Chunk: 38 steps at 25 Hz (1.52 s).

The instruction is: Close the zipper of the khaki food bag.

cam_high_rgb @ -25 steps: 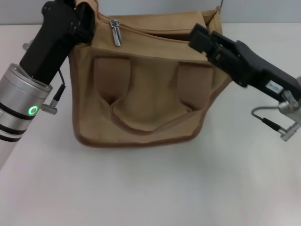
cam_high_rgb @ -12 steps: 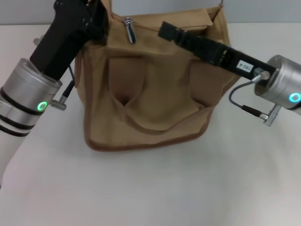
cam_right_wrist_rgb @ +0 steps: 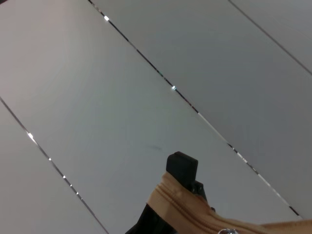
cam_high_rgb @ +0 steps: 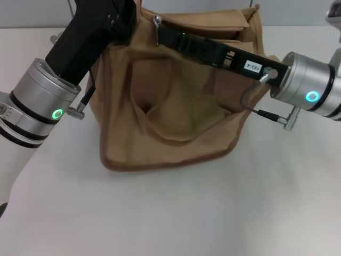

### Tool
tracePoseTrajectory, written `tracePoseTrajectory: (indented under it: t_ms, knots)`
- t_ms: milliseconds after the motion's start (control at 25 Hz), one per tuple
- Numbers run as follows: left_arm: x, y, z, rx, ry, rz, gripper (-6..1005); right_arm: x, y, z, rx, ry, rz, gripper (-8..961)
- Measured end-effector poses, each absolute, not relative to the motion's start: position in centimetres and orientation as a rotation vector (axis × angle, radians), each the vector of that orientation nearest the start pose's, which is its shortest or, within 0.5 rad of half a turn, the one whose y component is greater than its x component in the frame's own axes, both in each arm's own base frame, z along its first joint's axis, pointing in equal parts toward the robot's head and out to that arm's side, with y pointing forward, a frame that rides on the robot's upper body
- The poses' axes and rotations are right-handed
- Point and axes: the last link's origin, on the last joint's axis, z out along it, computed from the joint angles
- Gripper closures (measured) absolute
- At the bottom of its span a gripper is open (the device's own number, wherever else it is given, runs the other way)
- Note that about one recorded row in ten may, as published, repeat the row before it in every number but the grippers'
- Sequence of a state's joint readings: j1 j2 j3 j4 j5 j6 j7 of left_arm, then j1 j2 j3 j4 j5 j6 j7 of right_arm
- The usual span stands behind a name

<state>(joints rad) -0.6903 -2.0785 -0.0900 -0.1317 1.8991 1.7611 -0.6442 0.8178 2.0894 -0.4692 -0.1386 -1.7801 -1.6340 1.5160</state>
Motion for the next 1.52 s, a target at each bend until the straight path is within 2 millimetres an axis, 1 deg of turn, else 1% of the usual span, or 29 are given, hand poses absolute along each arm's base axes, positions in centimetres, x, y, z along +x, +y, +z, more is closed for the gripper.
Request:
tracePoseTrajectory:
  t_ms: [200,360,680,1120,1360,1520]
  knots:
    - [-17.9,33.1,-1.9,-1.938,-0.308,-1.681,980,14.9,35.2,-4.7,-2.667,1.048,1.523,622]
    - [-17.9,33.1,-1.9,-1.938,-0.309,-1.683,980,15.2,35.8,-4.8,-2.629,1.069,1.492,623]
    - [-17.9,33.1,-1.9,-1.936,-0.305,-1.680,980,15.2,35.8,-4.7,-2.610,1.075,1.518,624]
    - [-17.9,33.1,-1.9,-1.934,-0.306,-1.680,979,14.6,35.0,-4.4,-2.676,1.027,1.562,627]
    - [-18.0,33.1,-1.9,-1.933,-0.308,-1.678,978,15.3,35.5,-4.5,-2.624,1.059,1.533,626]
    - [-18.0,33.1,-1.9,-1.931,-0.309,-1.677,978,15.4,35.5,-4.5,-2.618,1.063,1.528,625]
